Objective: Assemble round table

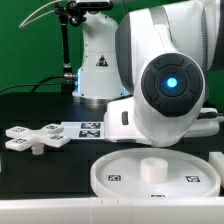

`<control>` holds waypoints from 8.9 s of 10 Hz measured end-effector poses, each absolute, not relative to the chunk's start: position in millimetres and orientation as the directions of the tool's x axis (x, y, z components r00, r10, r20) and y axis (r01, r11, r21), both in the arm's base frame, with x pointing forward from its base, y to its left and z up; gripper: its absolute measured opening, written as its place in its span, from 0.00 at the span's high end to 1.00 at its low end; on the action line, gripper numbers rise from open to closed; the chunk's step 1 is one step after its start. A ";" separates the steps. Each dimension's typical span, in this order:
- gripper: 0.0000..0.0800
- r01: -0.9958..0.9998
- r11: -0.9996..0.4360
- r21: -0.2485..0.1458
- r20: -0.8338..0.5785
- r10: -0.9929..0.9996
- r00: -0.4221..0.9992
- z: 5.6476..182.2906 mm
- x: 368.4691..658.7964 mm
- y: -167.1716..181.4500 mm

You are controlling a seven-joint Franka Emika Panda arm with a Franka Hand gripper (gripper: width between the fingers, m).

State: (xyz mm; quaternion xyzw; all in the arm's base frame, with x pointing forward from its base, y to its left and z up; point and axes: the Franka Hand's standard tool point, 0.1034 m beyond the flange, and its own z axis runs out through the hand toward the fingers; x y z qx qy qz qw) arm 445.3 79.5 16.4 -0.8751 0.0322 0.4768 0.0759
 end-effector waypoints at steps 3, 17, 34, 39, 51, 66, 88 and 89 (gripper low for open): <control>0.50 -0.124 -0.987 -0.103 -0.837 0.019 0.547 15.4 445.4 81.6; 0.49 -0.059 -0.979 -0.195 -0.793 0.122 0.596 88.1 496.5 75.6; 0.49 0.174 -0.981 -0.081 0.213 0.154 0.965 130.0 588.1 23.8; 0.49 0.197 -0.978 -0.073 0.230 0.176 0.957 120.4 588.6 41.2; 0.49 0.177 -0.983 -0.046 0.293 0.156 0.943 118.8 582.2 38.6; 0.49 0.182 -0.983 -0.030 0.328 0.163 0.930 98.9 582.7 44.4; 0.19 0.172 -0.969 -0.177 -0.079 0.188 0.979 116.4 589.7 42.2; 0.19 0.173 -0.966 -0.194 -0.150 0.203 0.967 115.5 584.4 44.2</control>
Offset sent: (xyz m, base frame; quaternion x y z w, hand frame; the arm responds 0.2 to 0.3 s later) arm 0.0031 0.0003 -0.0008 0.0027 0.0026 -0.0061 1.0000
